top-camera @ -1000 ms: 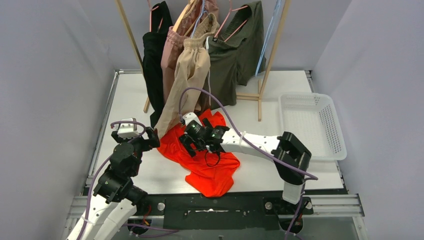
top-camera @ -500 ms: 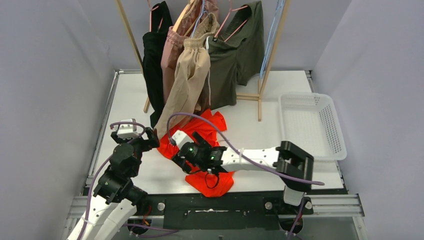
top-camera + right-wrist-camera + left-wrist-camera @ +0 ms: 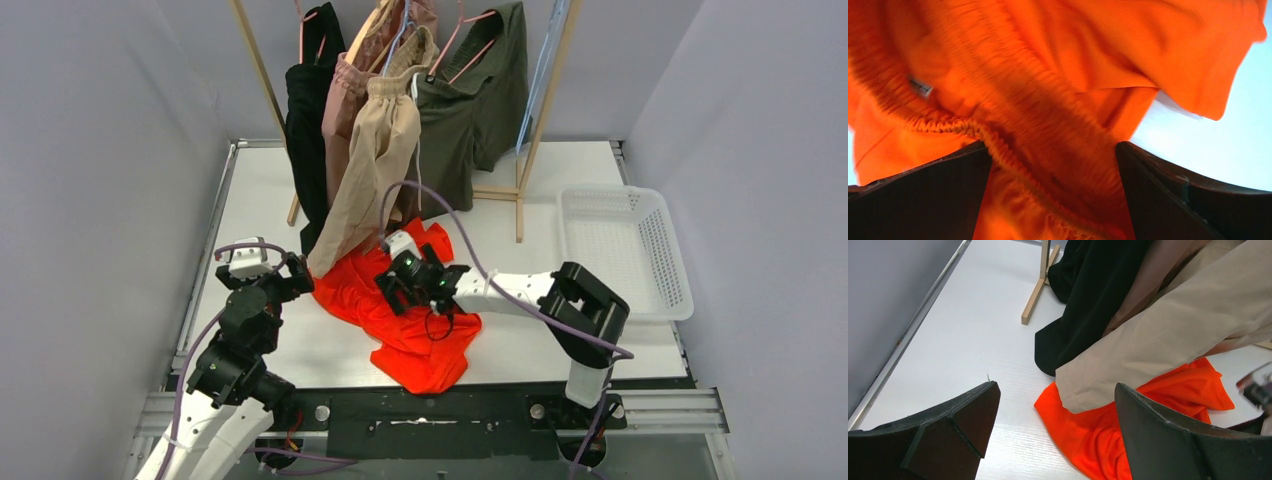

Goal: Remove the shorts from the hanger
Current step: Pick up the shorts at the center of the board.

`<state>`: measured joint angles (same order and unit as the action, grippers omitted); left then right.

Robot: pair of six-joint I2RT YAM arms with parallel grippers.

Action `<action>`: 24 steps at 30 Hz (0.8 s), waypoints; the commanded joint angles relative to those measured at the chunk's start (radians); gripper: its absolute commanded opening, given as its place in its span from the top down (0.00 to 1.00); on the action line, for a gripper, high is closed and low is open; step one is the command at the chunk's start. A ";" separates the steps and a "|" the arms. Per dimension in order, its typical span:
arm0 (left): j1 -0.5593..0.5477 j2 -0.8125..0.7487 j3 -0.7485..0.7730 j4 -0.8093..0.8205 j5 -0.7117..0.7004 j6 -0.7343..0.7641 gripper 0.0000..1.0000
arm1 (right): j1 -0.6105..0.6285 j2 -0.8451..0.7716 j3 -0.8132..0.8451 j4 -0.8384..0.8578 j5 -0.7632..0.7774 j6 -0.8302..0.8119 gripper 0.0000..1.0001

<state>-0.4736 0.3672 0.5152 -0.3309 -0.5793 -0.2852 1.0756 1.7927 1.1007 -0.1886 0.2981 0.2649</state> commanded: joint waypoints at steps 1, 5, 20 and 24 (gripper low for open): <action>0.011 -0.004 0.013 0.065 -0.017 -0.008 0.15 | -0.103 0.014 -0.020 0.050 -0.185 0.147 0.02; 0.015 -0.005 0.010 0.068 -0.010 -0.006 0.15 | -0.087 0.016 -0.081 0.069 -0.173 0.183 0.00; 0.016 -0.017 0.008 0.067 0.001 -0.001 0.14 | 0.065 -0.445 -0.179 0.021 0.082 0.002 1.00; 0.016 -0.021 0.006 0.070 0.005 0.001 0.14 | 0.071 -0.695 -0.201 -0.039 0.085 -0.023 1.00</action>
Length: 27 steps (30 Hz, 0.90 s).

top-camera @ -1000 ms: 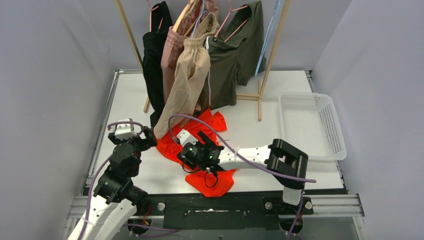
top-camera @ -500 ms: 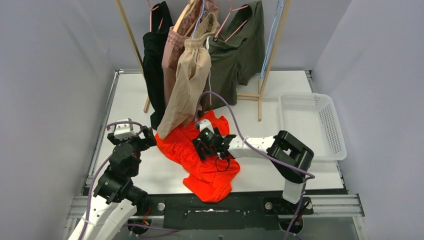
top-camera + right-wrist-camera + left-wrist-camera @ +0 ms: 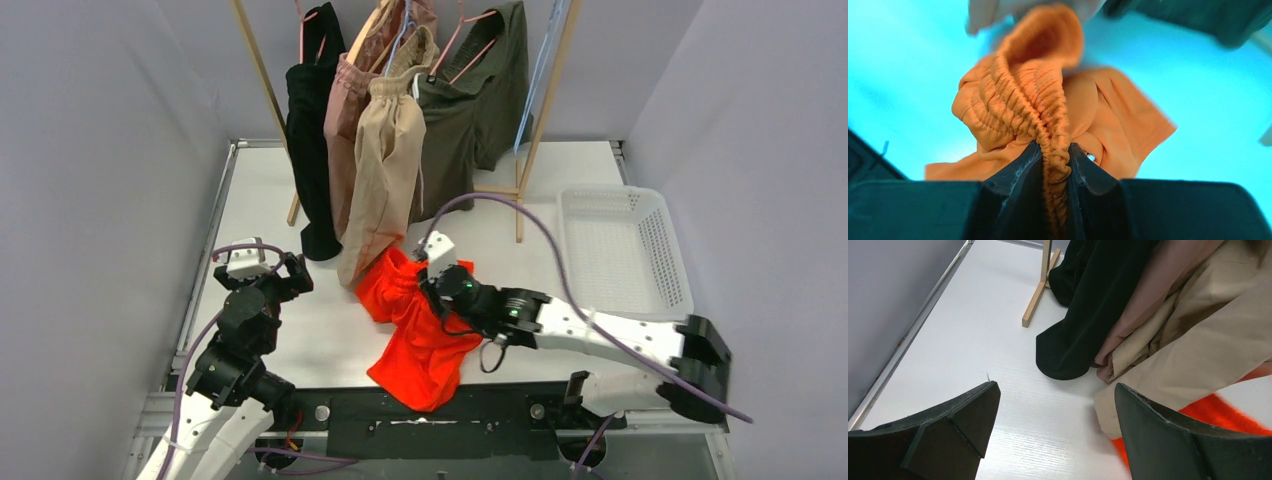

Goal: Remove the shorts from the hanger
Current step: Pick up the shorts at the center of the board.

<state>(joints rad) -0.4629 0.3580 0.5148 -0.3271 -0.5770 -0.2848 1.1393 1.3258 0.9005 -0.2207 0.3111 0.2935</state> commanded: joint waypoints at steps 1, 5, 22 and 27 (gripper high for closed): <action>0.006 -0.013 0.007 0.067 0.005 0.001 0.14 | 0.009 -0.283 -0.001 -0.030 0.074 -0.047 1.00; 0.007 -0.013 0.005 0.071 0.009 0.002 0.14 | 0.017 -0.472 0.004 -0.097 0.173 -0.005 1.00; 0.010 0.001 0.005 0.074 0.020 0.008 0.14 | 0.020 -0.282 -0.140 -0.253 0.187 0.536 0.91; 0.010 -0.001 -0.001 0.088 0.052 0.016 0.14 | -0.026 -0.265 -0.219 -0.279 0.166 0.774 0.62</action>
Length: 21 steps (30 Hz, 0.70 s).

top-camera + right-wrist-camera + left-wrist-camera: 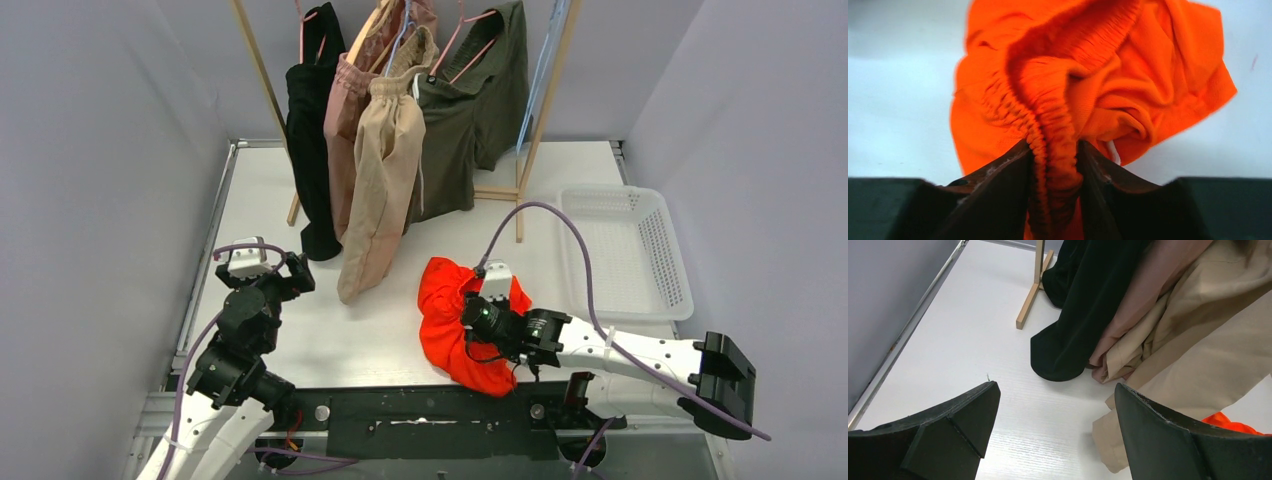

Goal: Remove the shorts from the hanger
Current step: Pick up the shorts at the center of the board.

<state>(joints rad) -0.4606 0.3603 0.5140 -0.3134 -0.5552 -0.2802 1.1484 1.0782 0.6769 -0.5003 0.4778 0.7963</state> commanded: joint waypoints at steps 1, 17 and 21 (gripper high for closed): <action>0.008 -0.003 0.000 0.074 0.031 0.013 0.14 | -0.042 -0.004 0.010 -0.011 0.007 0.281 0.49; 0.008 -0.006 -0.002 0.064 0.018 0.018 0.14 | -0.189 0.403 0.110 0.070 -0.099 0.336 0.03; 0.008 -0.003 -0.002 0.064 0.026 0.018 0.14 | -0.186 0.567 0.158 0.029 -0.079 0.322 0.08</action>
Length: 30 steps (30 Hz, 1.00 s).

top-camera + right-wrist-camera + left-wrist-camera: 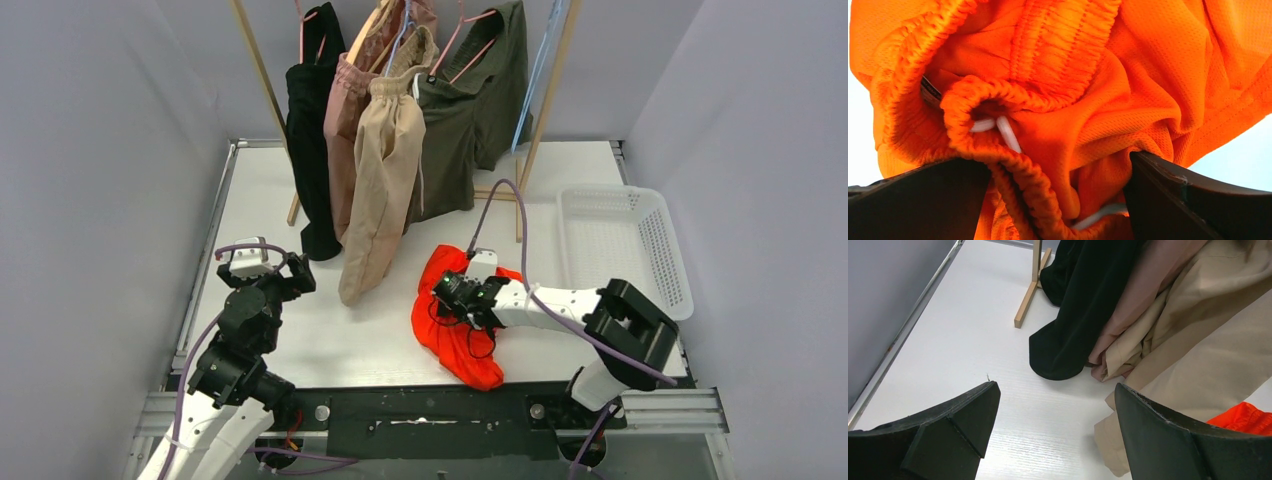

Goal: Remove the shorts from the hanger
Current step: Pick up the shorts at the center of the board.

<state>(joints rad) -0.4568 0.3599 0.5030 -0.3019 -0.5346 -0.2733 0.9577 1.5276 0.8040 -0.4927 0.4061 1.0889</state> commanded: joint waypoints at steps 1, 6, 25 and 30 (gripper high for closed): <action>0.004 -0.003 0.009 0.053 0.006 0.012 0.14 | 0.019 0.160 0.061 -0.024 0.024 0.041 0.11; 0.004 -0.007 0.009 0.052 0.005 0.014 0.14 | 0.234 0.247 0.174 -0.253 0.348 0.240 0.26; 0.005 -0.022 0.005 0.064 0.026 0.020 0.14 | 0.260 0.041 0.185 -0.159 0.366 0.108 0.01; 0.004 -0.024 0.006 0.061 0.029 0.017 0.14 | 0.184 0.026 0.241 -0.230 0.373 0.086 0.02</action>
<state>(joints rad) -0.4564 0.3470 0.5014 -0.3012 -0.5186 -0.2687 1.2026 1.5982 1.0042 -0.6506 0.7109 1.1946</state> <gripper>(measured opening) 0.859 0.978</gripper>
